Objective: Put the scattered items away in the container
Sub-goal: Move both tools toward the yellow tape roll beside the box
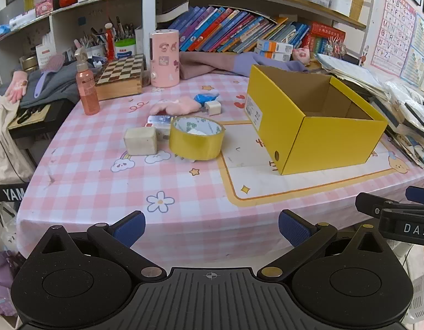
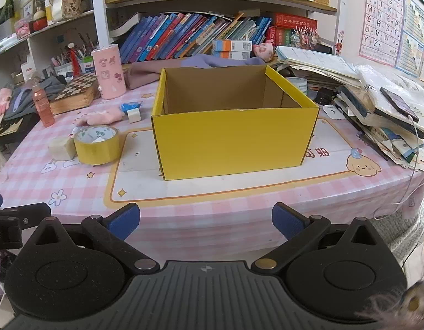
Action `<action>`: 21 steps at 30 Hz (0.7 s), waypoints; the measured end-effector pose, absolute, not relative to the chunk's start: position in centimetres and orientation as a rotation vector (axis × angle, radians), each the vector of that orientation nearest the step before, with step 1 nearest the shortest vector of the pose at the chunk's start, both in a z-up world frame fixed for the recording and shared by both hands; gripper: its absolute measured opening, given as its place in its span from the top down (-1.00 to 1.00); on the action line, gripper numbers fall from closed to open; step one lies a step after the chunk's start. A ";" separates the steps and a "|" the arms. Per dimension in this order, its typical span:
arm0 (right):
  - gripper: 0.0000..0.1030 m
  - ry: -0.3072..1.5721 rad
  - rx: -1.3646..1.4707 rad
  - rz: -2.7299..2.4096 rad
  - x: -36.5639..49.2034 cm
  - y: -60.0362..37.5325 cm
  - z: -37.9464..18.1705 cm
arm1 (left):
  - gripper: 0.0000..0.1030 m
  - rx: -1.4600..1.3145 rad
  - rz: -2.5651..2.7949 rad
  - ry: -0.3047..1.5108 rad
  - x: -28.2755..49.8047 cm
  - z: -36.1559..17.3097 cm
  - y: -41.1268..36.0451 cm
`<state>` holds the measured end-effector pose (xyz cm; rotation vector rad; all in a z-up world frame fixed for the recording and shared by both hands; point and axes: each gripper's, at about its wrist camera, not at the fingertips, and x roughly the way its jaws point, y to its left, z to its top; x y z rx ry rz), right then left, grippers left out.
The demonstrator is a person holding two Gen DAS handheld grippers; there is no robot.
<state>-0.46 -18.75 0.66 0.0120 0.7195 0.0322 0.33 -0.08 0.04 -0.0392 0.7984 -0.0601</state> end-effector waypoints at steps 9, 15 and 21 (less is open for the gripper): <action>-1.00 0.723 0.011 0.036 -0.3 -18.6 0.6 | -1.00 -0.047 -0.053 0.803 0.4 0.0 0.4; -1.00 0.730 0.013 0.039 -0.1 -18.4 0.5 | -1.00 -0.045 -0.052 0.812 0.7 -0.2 0.5; -1.00 0.736 0.016 0.051 0.2 -18.1 0.2 | -1.00 -0.049 -0.046 0.819 1.0 -0.4 0.7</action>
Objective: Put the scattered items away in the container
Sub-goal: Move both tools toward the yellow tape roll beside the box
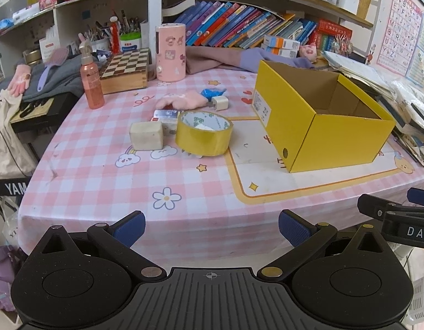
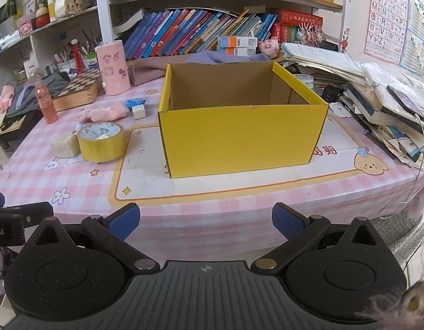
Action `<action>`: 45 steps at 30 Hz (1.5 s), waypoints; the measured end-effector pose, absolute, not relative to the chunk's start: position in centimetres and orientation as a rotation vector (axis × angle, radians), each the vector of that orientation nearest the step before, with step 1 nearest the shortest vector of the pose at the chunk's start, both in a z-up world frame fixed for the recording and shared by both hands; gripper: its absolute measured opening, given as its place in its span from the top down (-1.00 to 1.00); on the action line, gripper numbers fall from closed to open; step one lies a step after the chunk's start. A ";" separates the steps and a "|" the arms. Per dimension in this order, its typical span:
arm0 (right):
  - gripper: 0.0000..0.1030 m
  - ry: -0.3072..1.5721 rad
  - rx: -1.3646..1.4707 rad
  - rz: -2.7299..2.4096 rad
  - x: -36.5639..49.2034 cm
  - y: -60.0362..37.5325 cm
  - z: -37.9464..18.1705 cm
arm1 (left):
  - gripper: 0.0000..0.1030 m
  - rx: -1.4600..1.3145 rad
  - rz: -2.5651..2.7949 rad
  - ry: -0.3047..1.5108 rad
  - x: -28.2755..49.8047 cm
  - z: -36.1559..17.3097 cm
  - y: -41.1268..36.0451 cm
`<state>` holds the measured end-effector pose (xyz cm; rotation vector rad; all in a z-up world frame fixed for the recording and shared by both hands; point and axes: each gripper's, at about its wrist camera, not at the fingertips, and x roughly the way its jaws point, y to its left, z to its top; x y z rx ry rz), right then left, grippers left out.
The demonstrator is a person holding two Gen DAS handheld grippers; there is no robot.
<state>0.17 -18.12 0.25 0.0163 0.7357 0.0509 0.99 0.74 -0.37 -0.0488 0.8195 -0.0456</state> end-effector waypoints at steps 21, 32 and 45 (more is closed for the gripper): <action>-1.00 0.738 0.017 0.080 0.1 -17.0 0.3 | -1.00 -0.060 -0.070 0.817 0.7 -0.2 1.8; -1.00 0.732 0.016 0.134 0.3 -15.2 0.4 | -1.00 -0.069 -0.061 0.819 0.3 -0.3 3.2; -1.00 0.738 -0.025 0.246 0.7 -11.4 0.7 | -1.00 -0.128 0.041 0.827 -0.4 -0.3 6.9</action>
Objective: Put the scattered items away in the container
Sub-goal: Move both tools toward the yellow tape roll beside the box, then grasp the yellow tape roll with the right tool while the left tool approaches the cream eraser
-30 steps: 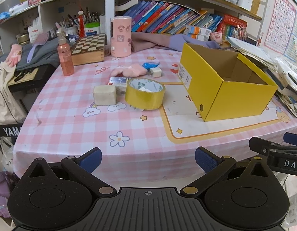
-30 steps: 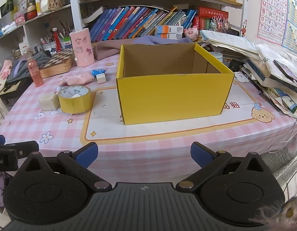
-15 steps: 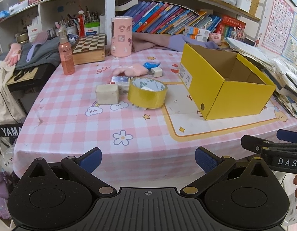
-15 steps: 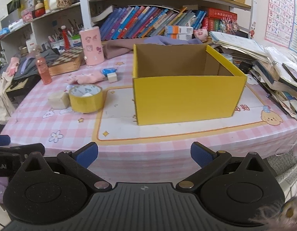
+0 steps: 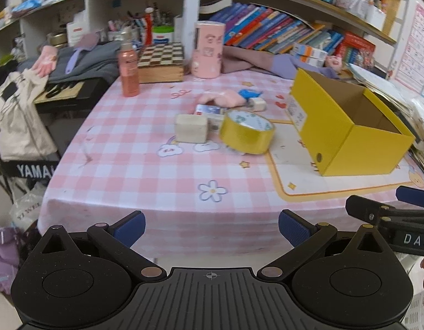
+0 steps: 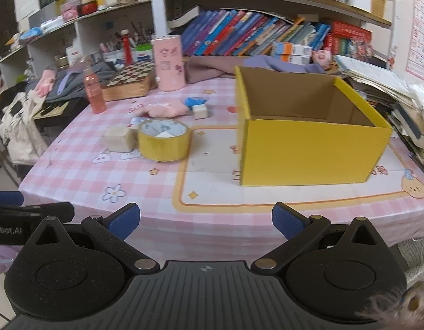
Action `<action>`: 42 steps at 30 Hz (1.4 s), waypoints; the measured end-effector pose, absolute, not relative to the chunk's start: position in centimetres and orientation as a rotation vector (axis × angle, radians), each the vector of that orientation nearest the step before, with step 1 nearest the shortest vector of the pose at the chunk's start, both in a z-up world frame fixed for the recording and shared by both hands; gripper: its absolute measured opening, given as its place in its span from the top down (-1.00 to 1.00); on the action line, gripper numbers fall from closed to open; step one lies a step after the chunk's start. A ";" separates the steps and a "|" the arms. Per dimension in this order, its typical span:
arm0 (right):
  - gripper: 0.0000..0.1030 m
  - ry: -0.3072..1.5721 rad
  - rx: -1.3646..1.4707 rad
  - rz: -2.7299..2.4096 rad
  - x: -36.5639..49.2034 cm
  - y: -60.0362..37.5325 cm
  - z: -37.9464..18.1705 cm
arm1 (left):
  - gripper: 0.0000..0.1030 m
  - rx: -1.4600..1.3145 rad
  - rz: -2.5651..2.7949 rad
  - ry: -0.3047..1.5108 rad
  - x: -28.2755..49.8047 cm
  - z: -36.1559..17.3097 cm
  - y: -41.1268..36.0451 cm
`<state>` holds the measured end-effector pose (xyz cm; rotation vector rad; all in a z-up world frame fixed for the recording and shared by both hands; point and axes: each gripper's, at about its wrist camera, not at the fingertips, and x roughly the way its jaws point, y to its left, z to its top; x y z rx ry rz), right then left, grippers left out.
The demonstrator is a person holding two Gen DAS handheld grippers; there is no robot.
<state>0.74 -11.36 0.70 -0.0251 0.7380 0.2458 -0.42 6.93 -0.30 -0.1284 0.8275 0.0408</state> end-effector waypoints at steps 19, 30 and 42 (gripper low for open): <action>-1.00 0.684 -0.079 0.400 3.8 -7.1 0.8 | -1.00 -0.176 0.155 0.765 1.1 -0.1 10.2; -1.00 0.675 -0.067 0.423 8.7 -5.5 -0.3 | -1.00 -0.147 0.205 0.752 4.4 -0.8 11.7; -1.00 0.764 -0.088 0.419 16.1 -3.5 -2.8 | -1.00 -0.159 0.243 0.811 9.0 -2.5 12.6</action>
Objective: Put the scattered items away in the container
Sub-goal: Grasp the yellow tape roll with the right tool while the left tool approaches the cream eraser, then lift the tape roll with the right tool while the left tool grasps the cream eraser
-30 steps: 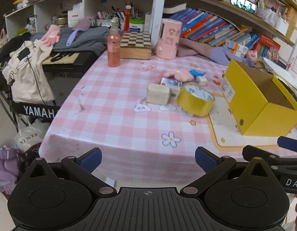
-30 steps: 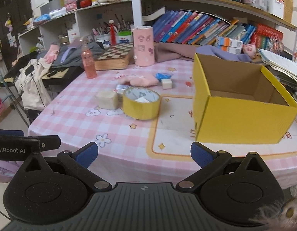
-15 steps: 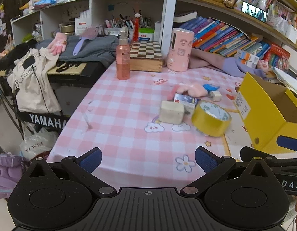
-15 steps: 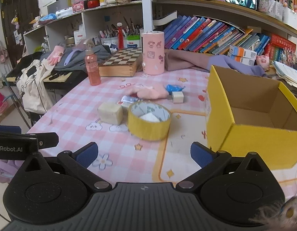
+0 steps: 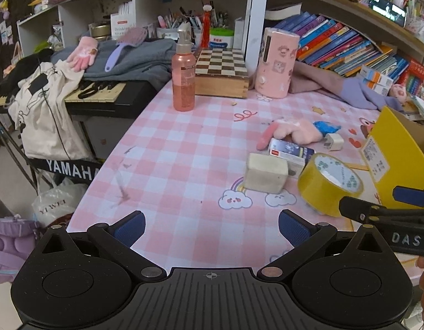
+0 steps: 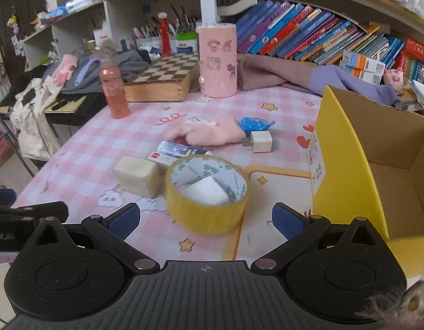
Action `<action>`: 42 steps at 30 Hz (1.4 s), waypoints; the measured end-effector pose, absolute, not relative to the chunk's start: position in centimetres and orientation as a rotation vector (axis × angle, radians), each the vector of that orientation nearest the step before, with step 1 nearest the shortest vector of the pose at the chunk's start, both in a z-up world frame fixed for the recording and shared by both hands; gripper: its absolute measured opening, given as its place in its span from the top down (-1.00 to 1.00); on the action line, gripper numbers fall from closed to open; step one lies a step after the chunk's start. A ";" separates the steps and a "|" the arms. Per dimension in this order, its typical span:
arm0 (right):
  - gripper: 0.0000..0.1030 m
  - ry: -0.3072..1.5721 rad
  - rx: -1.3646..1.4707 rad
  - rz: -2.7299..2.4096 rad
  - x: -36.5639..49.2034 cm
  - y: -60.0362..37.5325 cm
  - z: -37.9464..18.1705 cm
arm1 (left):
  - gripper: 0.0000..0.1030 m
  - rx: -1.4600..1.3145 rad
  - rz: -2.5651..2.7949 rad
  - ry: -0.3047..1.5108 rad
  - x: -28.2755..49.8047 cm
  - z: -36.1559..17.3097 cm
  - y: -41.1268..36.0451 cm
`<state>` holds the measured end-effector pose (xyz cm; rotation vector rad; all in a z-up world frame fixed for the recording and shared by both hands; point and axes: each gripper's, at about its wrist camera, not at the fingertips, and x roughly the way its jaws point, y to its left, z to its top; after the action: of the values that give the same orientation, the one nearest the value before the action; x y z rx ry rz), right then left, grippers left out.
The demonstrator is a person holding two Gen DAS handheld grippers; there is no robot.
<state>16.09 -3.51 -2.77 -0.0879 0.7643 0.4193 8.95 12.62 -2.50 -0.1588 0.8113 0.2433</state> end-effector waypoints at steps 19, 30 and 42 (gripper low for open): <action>-0.74 0.841 -0.043 0.493 22.7 -2.2 -4.1 | -1.00 -0.052 0.189 0.836 14.3 -4.1 11.0; -0.74 0.742 -0.028 0.456 23.8 -4.0 -0.9 | -0.85 0.002 0.093 0.808 19.0 -6.1 9.2; -0.74 0.759 -0.018 0.447 23.2 -4.7 -1.1 | 0.13 -0.059 0.068 0.847 19.4 -6.8 9.8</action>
<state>23.24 -4.73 -1.05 -0.0181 0.7589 0.4468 19.36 9.81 -6.84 -0.0595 0.8468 0.0680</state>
